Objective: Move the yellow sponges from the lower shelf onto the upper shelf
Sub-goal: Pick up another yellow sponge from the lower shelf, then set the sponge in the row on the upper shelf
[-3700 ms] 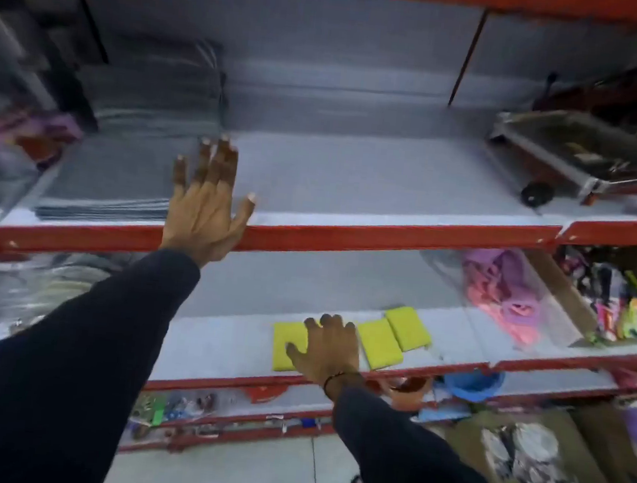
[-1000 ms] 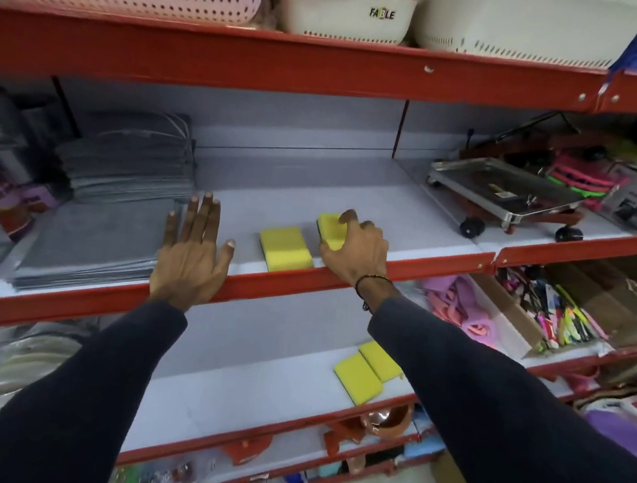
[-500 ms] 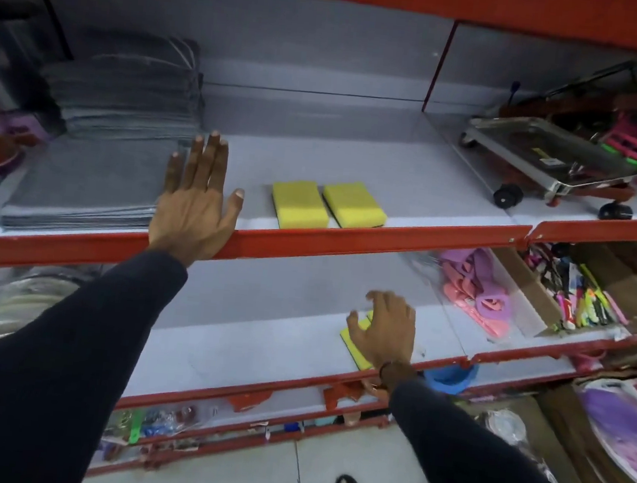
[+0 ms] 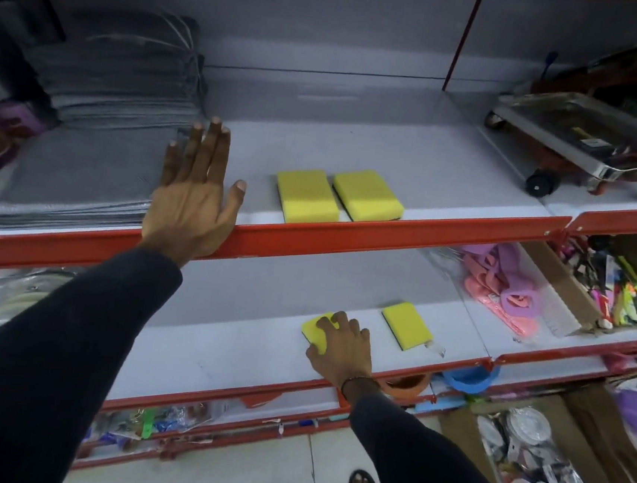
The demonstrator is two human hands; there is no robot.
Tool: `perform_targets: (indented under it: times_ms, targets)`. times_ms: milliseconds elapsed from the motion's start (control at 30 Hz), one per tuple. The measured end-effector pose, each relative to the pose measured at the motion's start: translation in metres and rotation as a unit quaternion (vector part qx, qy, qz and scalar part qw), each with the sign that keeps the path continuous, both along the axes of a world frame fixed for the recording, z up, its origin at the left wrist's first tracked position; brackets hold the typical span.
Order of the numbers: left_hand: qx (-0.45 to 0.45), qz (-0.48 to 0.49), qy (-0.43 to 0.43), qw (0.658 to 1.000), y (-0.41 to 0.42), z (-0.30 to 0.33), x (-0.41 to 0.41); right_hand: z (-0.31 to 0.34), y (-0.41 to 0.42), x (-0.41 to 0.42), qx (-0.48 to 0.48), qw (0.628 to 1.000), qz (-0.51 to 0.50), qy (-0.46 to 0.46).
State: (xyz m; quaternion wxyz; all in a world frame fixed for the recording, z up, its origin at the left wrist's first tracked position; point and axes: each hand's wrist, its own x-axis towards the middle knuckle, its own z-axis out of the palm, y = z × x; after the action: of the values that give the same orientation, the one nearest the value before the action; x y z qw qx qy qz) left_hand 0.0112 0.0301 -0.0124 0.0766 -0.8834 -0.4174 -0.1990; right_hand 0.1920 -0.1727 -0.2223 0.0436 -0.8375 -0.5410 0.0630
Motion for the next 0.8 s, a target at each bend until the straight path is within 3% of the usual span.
perform_targets:
  times_ms: [267,400,500,600,700,800]
  targets:
    - [-0.006,0.003,0.005,1.000,-0.017,0.010,-0.006,0.119,-0.041,0.020,0.196,0.975,0.091,-0.046]
    - [-0.003,-0.002,0.006,1.000,-0.021,0.013,-0.009,0.197,-0.067,0.043,0.369,0.921,0.111,-0.054]
    - [0.001,-0.003,0.002,1.000,-0.023,0.011,-0.010,0.246,-0.064,0.068,0.452,0.889,0.051,-0.056]
    - [0.008,-0.003,-0.006,1.000,-0.018,0.008,-0.008,0.271,-0.023,0.101,0.404,0.911,-0.061,-0.065]
    - [0.021,0.005,-0.008,1.000,-0.012,0.007,-0.008,0.264,0.016,0.120,0.266,0.954,-0.136,-0.027]
    - [0.029,0.004,-0.003,1.000,-0.009,0.003,-0.007,0.246,0.029,0.120,0.216,0.961,-0.174,0.011]
